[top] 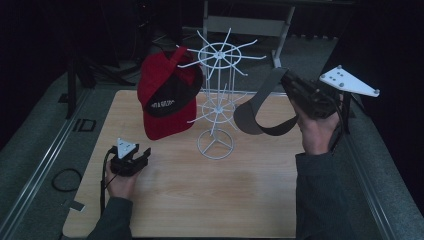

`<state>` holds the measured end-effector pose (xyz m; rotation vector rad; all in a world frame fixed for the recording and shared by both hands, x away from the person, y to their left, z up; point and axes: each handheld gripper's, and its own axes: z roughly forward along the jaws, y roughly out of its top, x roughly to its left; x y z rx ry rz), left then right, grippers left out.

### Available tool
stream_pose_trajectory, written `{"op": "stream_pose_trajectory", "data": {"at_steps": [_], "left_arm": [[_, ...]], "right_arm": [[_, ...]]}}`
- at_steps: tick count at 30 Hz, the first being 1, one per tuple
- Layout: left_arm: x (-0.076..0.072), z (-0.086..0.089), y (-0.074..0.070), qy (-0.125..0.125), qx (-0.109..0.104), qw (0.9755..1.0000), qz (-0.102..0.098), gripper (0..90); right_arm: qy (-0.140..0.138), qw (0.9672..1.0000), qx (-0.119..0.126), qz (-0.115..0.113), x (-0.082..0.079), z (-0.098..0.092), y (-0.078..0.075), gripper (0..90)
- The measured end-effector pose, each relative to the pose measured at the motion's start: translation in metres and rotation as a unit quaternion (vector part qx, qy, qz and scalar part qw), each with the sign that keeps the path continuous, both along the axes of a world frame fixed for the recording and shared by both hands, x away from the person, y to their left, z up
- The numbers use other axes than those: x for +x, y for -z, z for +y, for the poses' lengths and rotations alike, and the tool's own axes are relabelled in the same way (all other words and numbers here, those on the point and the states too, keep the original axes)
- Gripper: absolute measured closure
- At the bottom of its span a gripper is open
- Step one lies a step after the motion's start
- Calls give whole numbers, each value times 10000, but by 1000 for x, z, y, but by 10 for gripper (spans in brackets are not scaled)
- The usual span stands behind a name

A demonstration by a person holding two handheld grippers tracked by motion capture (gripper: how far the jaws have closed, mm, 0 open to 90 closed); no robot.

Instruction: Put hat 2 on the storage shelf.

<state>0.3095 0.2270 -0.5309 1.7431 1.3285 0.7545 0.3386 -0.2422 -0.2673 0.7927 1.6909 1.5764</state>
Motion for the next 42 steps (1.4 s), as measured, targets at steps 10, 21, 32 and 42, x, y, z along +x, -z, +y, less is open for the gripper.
{"op": "stream_pose_trajectory", "data": {"at_steps": [10, 21, 32, 42], "left_arm": [[0, 0, 0, 1, 8, 10000, 3, 525], [0, 0, 1, 15, 17, 10000, 17, 525], [1, 0, 0, 9, 7, 10000, 17, 525], [1, 1, 0, 5, 9, 10000, 15, 524]], "right_arm": [[-30, 9999, 133, -19, 5, 0, -6, 861], [-48, 9997, 202, -85, 8, 1, -14, 861], [-111, 9997, 183, -125, 12, 7, -23, 860], [-174, 9995, 215, -141, 16, 15, -26, 859]]}}
